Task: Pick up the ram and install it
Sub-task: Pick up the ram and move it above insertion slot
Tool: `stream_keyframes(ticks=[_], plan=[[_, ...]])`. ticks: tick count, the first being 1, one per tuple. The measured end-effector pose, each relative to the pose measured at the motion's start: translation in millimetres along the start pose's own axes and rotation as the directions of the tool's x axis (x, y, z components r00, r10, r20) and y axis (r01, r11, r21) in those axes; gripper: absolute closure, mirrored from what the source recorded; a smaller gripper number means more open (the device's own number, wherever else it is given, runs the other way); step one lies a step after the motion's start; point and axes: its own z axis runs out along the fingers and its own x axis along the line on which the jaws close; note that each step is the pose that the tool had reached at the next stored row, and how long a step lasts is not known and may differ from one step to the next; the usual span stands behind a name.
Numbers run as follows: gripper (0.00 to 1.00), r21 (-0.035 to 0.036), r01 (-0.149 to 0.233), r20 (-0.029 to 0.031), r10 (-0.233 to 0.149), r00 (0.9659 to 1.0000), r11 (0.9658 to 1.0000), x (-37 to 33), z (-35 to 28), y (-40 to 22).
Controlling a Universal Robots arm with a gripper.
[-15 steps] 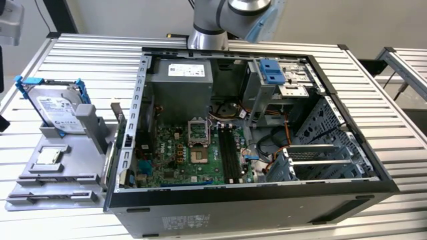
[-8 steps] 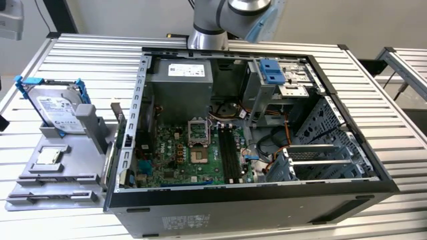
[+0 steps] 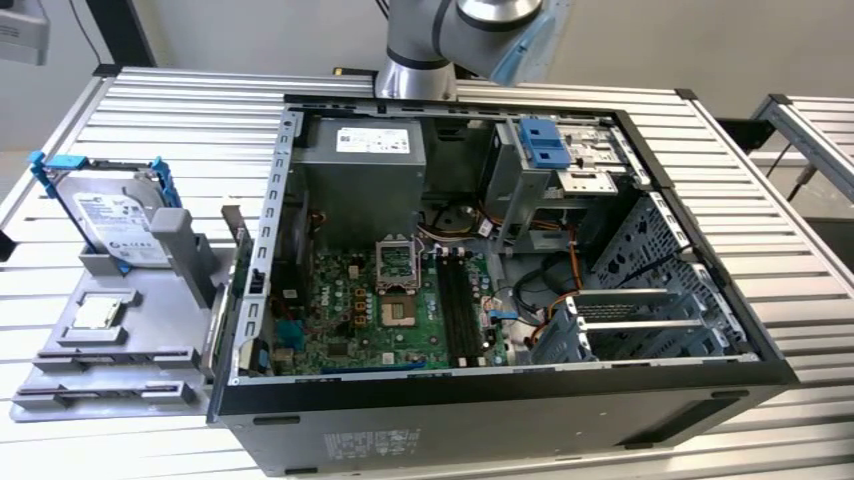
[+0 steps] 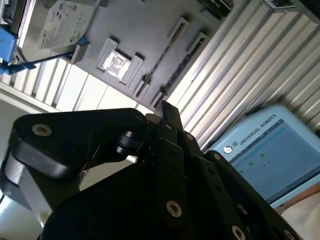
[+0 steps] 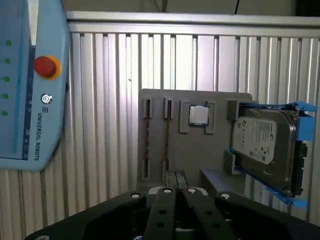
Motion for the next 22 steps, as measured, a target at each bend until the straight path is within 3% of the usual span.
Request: stream_keyframes(ticks=[5, 12, 13, 22], plan=[[1.00, -0.0048, 0.077, -0.0001, -0.077, 0.9971, 0.9970, 0.0, 0.3, 0.0], [1.00, -0.0052, 0.084, 0.0000, -0.084, 0.9965, 0.9965, 0.0, 0.4, 0.0], [0.00, -0.0053, 0.084, -0.0001, -0.084, 0.9964, 0.9964, 0.0, 0.3, 0.0], [0.00, -0.0057, 0.093, 0.0000, -0.093, 0.9957, 0.9957, 0.0, 0.3, 0.0]])
